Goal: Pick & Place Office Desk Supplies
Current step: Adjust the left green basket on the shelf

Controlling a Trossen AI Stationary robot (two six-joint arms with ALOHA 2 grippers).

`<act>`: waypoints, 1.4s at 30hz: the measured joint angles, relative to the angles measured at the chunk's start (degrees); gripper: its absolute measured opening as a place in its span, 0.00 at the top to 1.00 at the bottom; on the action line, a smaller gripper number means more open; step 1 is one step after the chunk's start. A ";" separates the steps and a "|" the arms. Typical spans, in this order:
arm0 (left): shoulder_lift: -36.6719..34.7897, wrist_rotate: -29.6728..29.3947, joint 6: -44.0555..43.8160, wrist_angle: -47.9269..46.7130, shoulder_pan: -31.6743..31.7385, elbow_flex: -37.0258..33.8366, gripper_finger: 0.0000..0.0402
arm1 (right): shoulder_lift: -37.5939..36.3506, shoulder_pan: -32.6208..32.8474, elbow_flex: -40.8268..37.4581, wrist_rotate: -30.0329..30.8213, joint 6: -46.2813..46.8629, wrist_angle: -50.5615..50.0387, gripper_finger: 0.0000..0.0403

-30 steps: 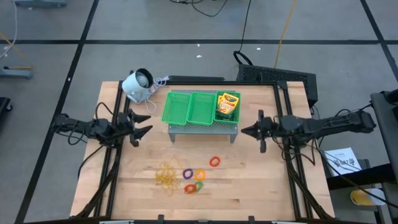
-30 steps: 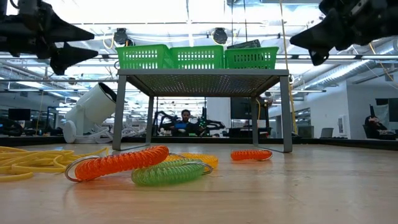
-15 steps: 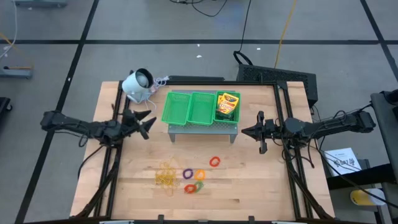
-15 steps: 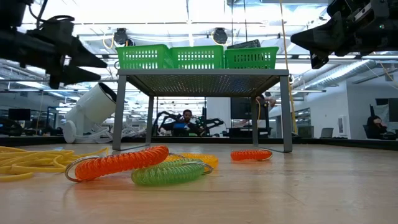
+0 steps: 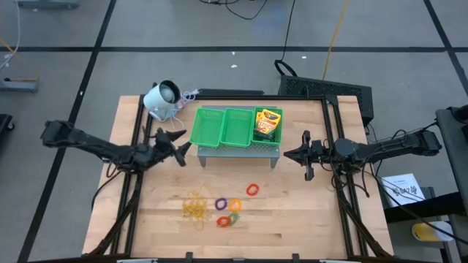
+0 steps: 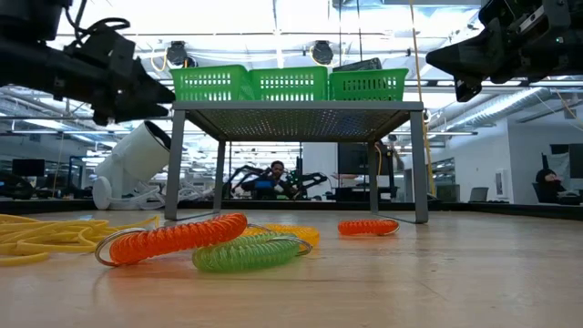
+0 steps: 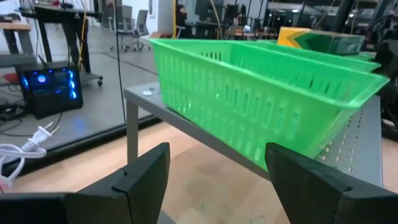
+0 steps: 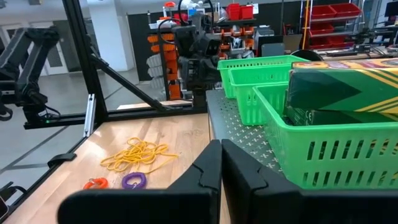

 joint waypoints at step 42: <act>8.00 -3.64 6.99 -5.95 -0.07 5.60 0.33 | -0.02 0.00 -0.04 -0.28 3.23 -2.64 1.00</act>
